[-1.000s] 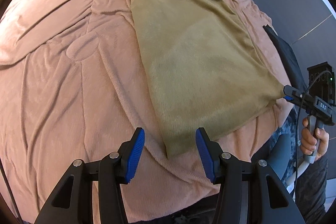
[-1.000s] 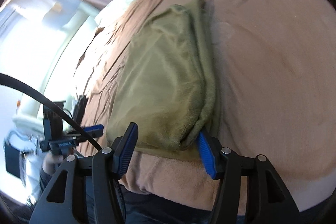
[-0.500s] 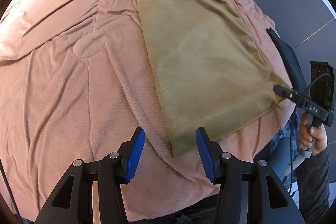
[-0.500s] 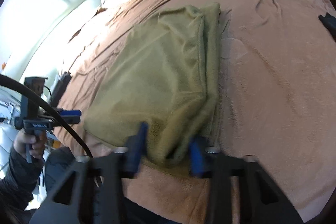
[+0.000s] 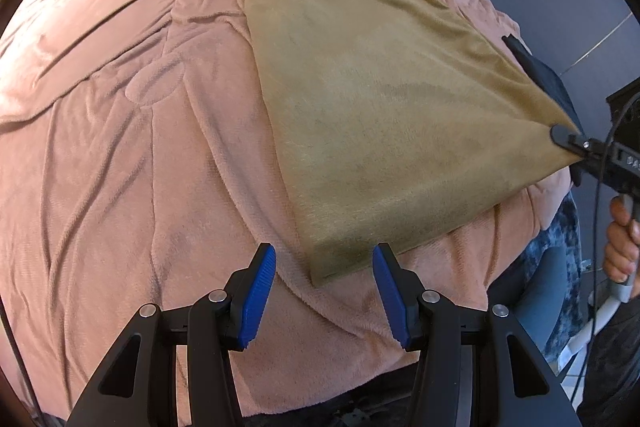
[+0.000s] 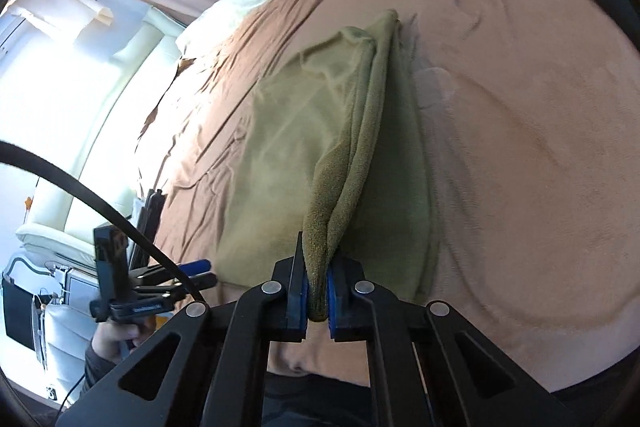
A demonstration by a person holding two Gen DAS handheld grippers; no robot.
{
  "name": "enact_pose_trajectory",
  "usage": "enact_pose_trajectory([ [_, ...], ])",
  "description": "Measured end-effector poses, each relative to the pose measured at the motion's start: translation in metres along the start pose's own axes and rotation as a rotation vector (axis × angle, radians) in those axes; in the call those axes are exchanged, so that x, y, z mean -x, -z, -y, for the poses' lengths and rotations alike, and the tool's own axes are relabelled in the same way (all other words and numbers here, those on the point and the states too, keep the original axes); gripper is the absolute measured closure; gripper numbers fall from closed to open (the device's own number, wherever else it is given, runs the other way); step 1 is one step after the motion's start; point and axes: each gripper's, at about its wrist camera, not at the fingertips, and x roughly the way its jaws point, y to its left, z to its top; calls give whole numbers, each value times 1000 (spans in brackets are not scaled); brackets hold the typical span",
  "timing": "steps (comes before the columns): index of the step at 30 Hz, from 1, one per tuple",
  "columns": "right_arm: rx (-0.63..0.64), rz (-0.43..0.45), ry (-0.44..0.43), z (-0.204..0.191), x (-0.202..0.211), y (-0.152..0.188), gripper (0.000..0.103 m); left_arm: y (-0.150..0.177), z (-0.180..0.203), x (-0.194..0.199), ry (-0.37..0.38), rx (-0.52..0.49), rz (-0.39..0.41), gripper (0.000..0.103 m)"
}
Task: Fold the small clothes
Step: 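Tuck the gripped edge under the shirt with the right gripper, then open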
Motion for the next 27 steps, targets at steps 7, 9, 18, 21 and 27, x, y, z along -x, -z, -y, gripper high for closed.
enact_pose_trajectory([
  [7,-32,-8,14,3,-3,-2,100,-1,14,-2,-11,-58,18,50],
  [9,-52,-4,-5,4,-1,-2,100,0,24,-4,-13,-96,15,50],
  [18,-45,50,-56,-15,17,-15,100,-4,54,-23,-118,-172,12,18],
  [21,-36,65,-63,-21,21,-19,100,-7,61,-29,-153,-174,19,17],
  [27,-35,68,-64,-16,23,-12,100,-14,49,-19,-205,-98,90,18],
])
